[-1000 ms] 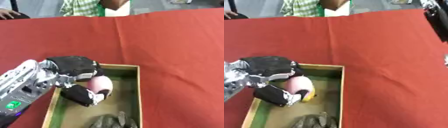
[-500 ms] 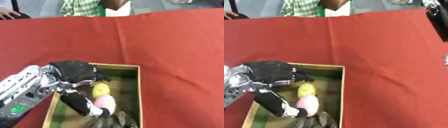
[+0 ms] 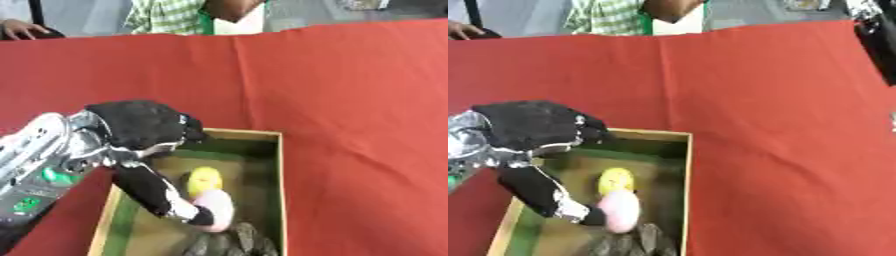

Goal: Pick up objects on the table and place them in the box.

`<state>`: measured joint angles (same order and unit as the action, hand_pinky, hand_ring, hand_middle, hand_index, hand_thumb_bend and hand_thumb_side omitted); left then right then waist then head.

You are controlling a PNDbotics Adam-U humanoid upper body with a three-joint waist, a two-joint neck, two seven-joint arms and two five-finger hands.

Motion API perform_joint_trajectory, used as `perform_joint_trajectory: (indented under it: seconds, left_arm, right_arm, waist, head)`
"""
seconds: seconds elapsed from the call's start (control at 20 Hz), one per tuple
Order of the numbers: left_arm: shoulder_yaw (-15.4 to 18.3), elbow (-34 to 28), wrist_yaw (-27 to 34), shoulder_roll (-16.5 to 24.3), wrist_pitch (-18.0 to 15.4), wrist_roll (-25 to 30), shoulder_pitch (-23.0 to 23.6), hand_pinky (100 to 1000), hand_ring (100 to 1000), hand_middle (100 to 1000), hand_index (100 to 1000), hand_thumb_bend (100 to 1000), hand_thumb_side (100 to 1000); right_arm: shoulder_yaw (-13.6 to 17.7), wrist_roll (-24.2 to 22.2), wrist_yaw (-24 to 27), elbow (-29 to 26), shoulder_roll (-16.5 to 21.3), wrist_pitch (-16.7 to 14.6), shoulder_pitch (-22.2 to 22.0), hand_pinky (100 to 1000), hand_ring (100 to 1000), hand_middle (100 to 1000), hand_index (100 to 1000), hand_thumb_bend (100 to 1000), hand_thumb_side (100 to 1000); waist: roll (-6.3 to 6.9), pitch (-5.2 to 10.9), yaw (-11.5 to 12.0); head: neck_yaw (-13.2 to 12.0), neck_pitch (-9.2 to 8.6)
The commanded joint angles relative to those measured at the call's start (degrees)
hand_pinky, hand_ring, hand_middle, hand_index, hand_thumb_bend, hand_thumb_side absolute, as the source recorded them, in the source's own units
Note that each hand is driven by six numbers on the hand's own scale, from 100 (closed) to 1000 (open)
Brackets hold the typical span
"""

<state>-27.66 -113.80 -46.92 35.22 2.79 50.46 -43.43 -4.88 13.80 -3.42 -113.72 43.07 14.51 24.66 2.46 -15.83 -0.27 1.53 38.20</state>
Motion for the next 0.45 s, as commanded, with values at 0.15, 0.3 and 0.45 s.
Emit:
perform_joint_trajectory:
  seconds: [0.15,0.3,0.45]
  left_arm:
    - [11.8,-0.8,1.1,0.1,1.0,-8.5,1.6,492,714,755,922,451,1000]
    - [18.5,-0.8,3.6,-1.1,4.2,-22.5,4.9,484,663,716,901,248,1000]
    - [22.8,-0.8,9.2,-2.6,8.0,-39.4,9.0,467,604,658,848,100,1000]
  right_arm:
    - [1.4,1.0,1.4,-0.9,0.8,-1.5,0.1,796,847,692,875,100,1000]
    - [1.6,1.7,3.5,-0.9,0.4,-3.7,-0.3,793,847,696,877,100,1000]
    - [1.8,2.0,5.2,-0.9,0.0,-5.9,-0.7,793,845,696,876,100,1000]
  waist:
    - [-0.30,1.28,0.5]
    - [-0.33,1.24,0.8]
    - [-0.43,1.17,1.1]
  head:
    - [0.2,-0.43]
    - [0.2,-0.53]
    - [0.1,-0.71]
